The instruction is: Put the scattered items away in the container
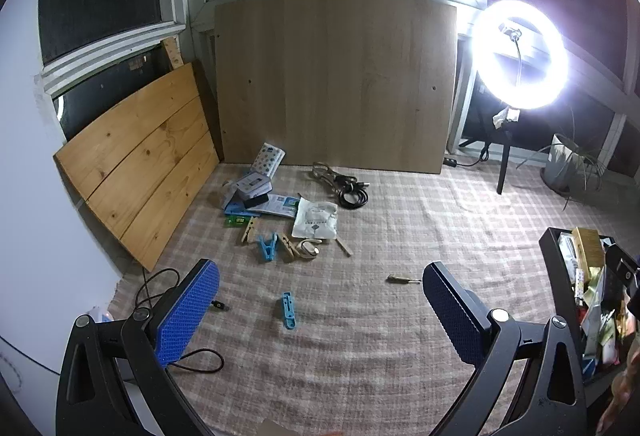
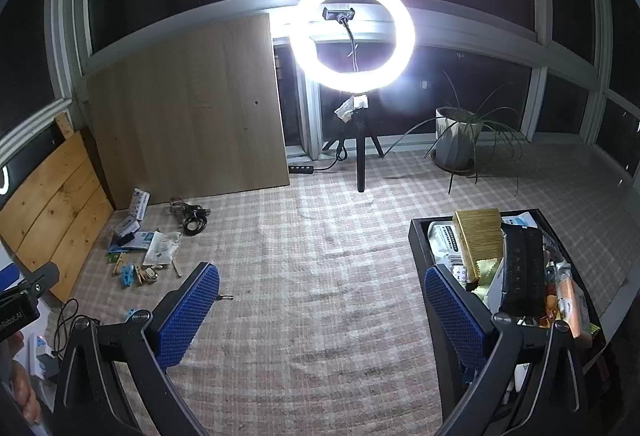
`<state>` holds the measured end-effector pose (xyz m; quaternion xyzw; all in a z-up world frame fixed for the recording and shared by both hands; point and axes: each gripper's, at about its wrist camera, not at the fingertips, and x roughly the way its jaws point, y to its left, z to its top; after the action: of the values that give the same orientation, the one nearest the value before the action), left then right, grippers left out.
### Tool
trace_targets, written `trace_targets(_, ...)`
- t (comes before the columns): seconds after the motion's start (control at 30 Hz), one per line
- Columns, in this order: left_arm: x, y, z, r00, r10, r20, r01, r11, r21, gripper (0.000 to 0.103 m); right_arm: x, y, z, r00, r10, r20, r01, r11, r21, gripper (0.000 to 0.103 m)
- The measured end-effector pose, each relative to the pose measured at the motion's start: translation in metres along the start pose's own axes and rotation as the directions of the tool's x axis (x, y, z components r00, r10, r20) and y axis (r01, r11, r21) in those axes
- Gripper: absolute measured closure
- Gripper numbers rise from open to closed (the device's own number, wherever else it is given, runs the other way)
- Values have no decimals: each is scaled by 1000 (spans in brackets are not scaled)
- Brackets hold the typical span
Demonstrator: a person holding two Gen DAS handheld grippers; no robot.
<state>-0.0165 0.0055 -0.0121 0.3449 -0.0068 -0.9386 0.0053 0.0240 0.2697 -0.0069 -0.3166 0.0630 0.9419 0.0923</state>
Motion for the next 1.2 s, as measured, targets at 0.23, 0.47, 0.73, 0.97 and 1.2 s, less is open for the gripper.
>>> trace_targets(0.23,5,0,6,1000,8,-5,-8,1000,10,0,10,1,6,1000,6,-17,-6,1000,2,1)
trace_targets(0.47,13,2,10,1000,20,-20,-20,1000,4,0,21,5,9,999,14,-30,-14,1000,-5,1)
trace_targets(0.73,22,7,12,999,34,-35,-35,999,-23,0,30,9,14,999,19,-35,-20,1000,-17,1)
trace_targets(0.97,30,10,15,999,32,-43,-34,999,-30,0,36,10,16,999,16,-41,-17,1000,-23,1)
trace_targets(1.2,48,7,14,996,31,-78,-32,999,-7,0,49,11,16,998,12,-64,-14,1000,-27,1)
